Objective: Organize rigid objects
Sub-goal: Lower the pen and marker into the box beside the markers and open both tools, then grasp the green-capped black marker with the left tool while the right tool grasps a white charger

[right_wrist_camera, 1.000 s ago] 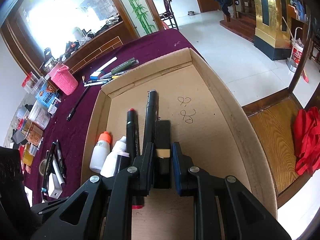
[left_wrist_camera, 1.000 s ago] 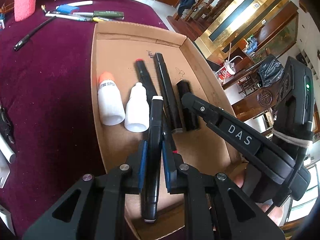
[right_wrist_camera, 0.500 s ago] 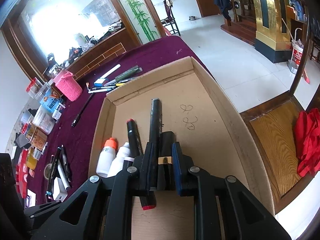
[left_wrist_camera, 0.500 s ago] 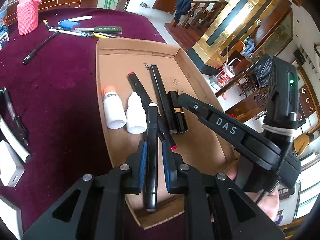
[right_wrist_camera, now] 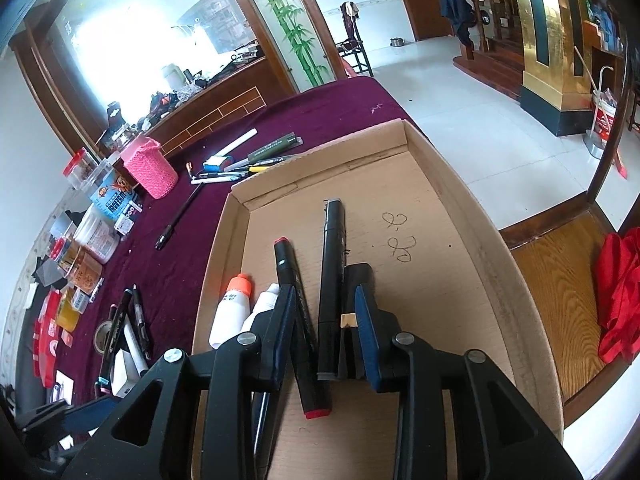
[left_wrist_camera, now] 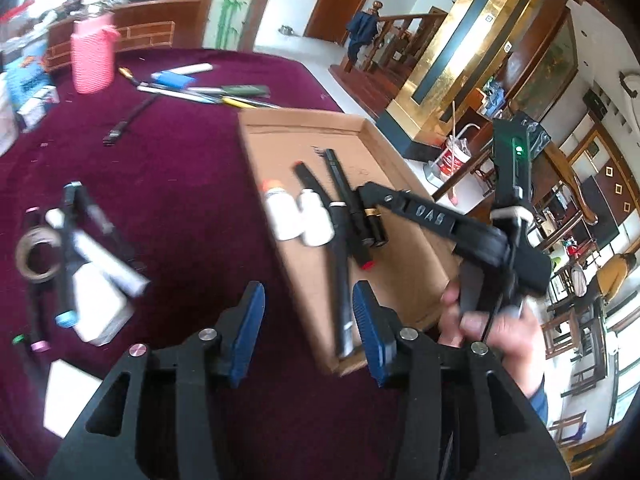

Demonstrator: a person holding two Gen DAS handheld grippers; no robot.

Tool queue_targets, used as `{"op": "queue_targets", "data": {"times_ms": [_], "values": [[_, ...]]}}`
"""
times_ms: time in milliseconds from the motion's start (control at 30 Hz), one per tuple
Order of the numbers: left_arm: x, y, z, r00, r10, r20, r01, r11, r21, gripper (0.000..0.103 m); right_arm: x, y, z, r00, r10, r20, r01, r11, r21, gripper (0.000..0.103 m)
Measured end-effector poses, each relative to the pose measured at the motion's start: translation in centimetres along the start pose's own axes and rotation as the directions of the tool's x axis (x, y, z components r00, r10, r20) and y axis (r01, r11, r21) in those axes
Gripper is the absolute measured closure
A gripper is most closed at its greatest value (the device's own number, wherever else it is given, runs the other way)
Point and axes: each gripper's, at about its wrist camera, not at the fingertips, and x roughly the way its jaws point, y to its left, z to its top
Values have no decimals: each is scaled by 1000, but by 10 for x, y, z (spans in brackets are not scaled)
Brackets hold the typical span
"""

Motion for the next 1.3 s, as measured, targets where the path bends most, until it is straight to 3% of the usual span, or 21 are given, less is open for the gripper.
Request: {"op": "queue_targets", "data": {"times_ms": [100,167,200,333,500,600,767,867,967,1000,1033,1300], "values": [[-30,25,-14,999,28,43,-28,1000,-1,58,-2,3,-1,1000,12,10,-12,1000,-11,67],[-51,47,-26,997,43,68,-42,999,-18,48,-3,6,-2,1000,21,15,-20,1000,-24,67],[-60,57,-33,995,53,82,-50,998,-34,44,-3,8,-2,1000,25,15,-24,999,-30,67],[-92,113,-62,987,123,100,-107,982,-156,43,-1,16,-5,999,38,12,-38,998,-53,66],[-98,176,-81,986,153,59,-123,929,-350,43,4,21,-7,1000,30,0,-30,997,-69,66],[-85,190,-82,982,186,24,-160,900,-404,44,4,22,-8,1000,32,0,-31,997,-73,66],[-58,194,-78,983,176,-53,-181,887,-424,44,5,21,-9,999,37,-8,-37,997,-69,66],[-46,195,-75,976,205,-77,-219,879,-423,44,3,25,-9,999,48,-2,-48,995,-82,66],[-38,194,-72,965,242,-98,-261,881,-395,60,-1,29,-9,998,62,6,-62,994,-92,66],[-37,193,-72,962,253,-99,-271,884,-380,76,-2,30,-9,998,69,6,-68,993,-97,66],[-34,192,-73,962,248,-112,-272,888,-370,82,-2,31,-10,997,73,6,-72,992,-100,66],[-51,186,-96,946,301,-116,-320,922,-216,83,-8,54,-17,987,161,15,-157,973,-170,66]]}}
